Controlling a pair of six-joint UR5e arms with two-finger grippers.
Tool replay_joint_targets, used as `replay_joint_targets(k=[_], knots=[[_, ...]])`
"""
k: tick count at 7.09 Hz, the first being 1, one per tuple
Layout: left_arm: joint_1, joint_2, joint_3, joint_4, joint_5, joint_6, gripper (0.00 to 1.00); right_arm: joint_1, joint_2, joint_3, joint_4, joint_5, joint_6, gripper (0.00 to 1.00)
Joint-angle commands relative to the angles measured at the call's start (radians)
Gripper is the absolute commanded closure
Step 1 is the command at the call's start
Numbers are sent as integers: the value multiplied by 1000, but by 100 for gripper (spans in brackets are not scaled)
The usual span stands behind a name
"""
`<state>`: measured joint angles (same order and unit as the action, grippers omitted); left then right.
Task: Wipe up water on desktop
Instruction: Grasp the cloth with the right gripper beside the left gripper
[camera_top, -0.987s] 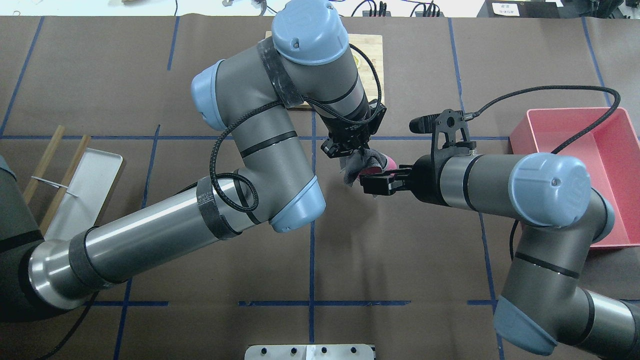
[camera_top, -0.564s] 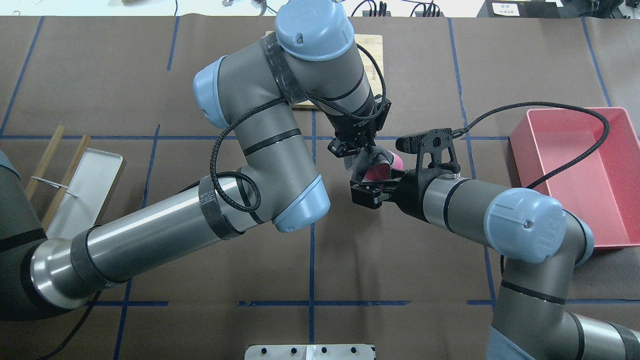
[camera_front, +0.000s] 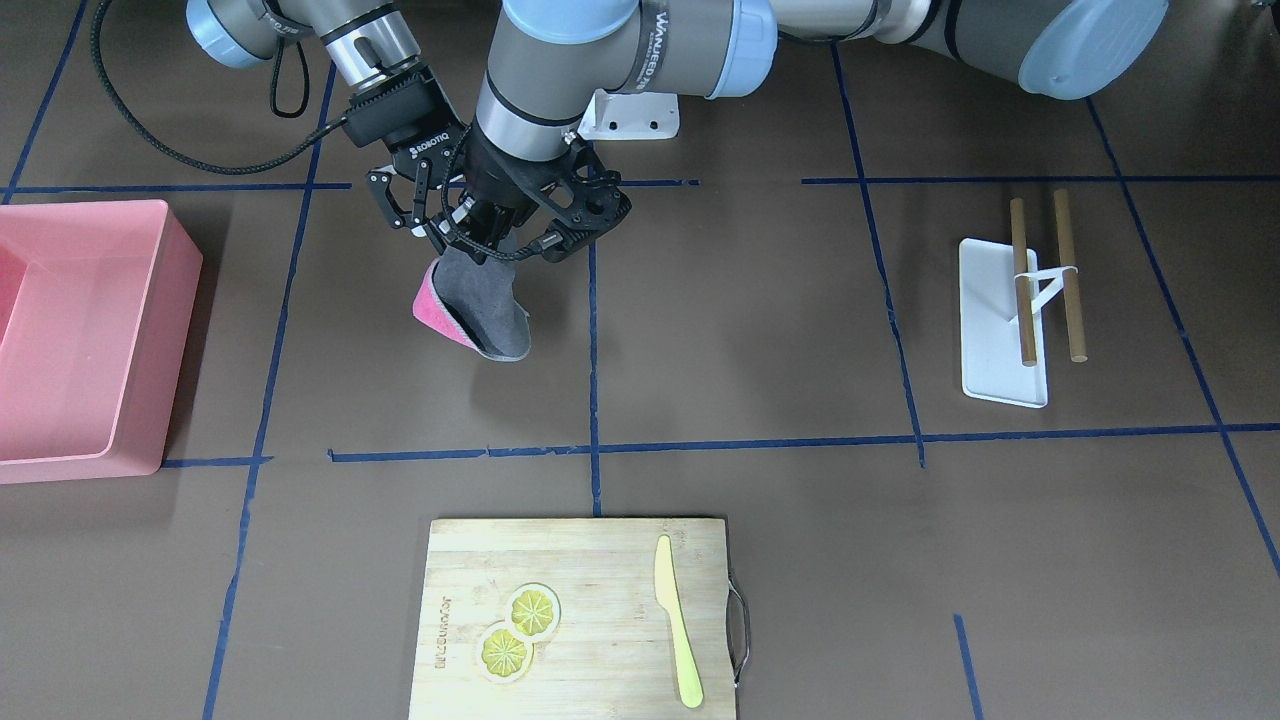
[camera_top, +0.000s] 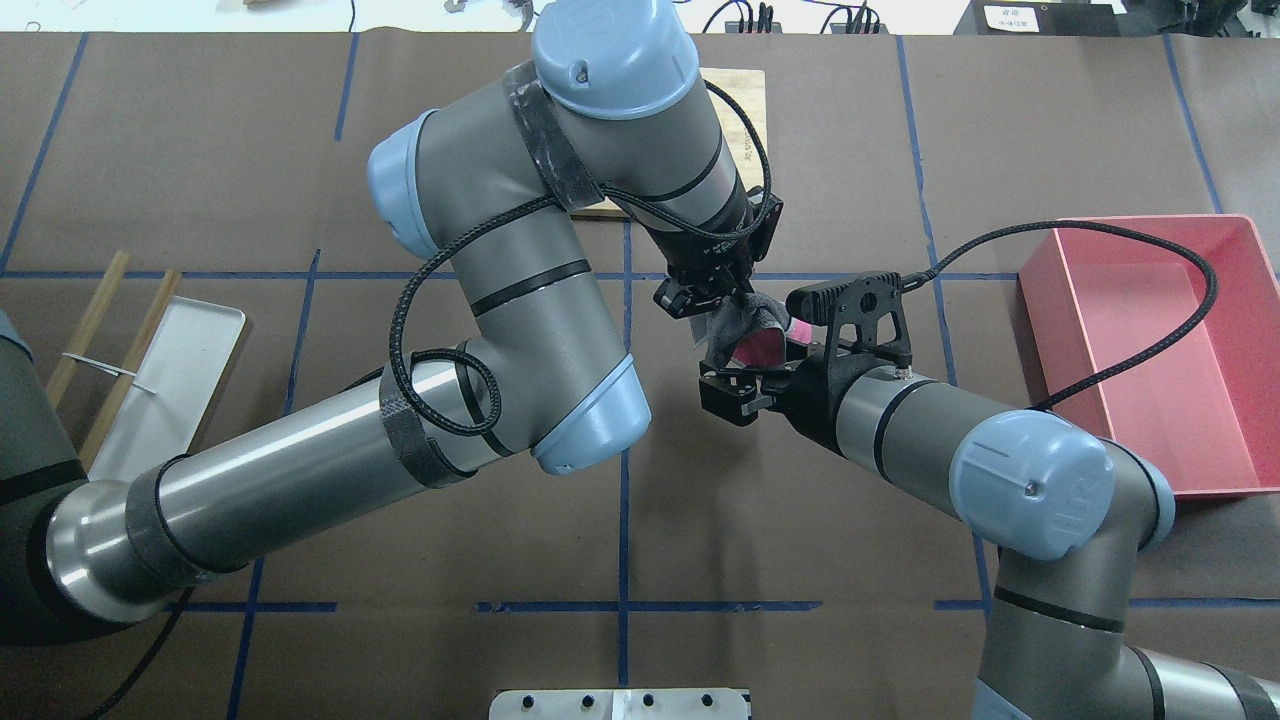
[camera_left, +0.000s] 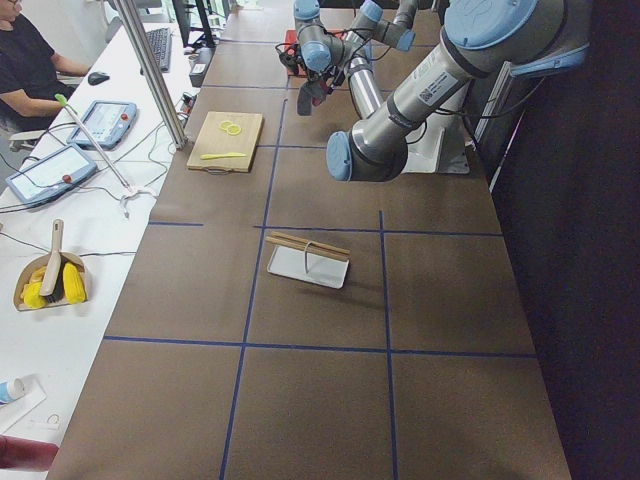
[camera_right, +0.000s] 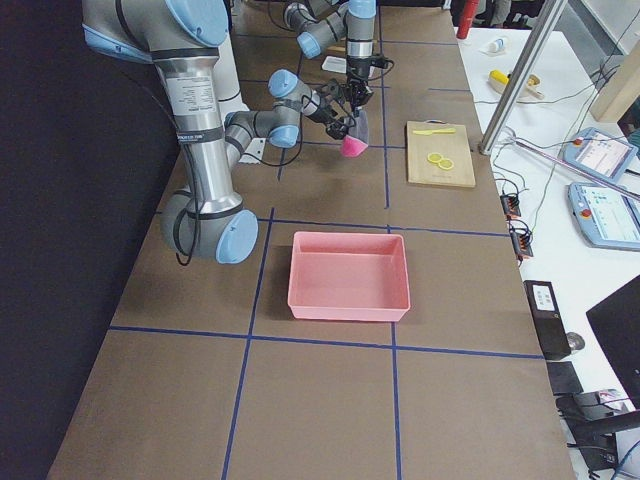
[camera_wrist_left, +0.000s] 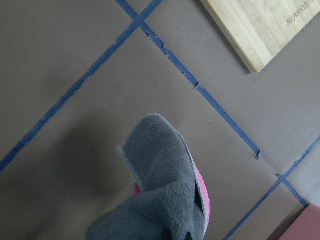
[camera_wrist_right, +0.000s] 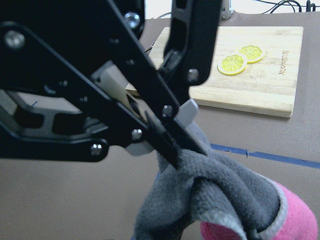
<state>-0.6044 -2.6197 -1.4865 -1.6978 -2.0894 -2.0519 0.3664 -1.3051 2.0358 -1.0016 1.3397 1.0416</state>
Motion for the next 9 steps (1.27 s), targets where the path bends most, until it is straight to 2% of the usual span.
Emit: replay_joint_targets(k=[1,2,4,7,8,9], knots=[[0,39,-59,9,-1,-1,100,-9,-3,0,0,-39,0,7],[0,53,-76,13,-1,-1,100,-15,-3,-2,0,-49,0,7],[2,55,-83,13,-3,-1,100,-49,-5,-2,-2,-114,-2,24],[5,56,-83,13,-3,-1,100,-61,0,-5,-2,-140,-5,23],[5,56,-84,13,-3,-1,100,-61,-2,-3,-3,-140,-5,42],[5,56,-83,13,-3,-1,97,-58,-6,-2,-15,-143,-5,70]])
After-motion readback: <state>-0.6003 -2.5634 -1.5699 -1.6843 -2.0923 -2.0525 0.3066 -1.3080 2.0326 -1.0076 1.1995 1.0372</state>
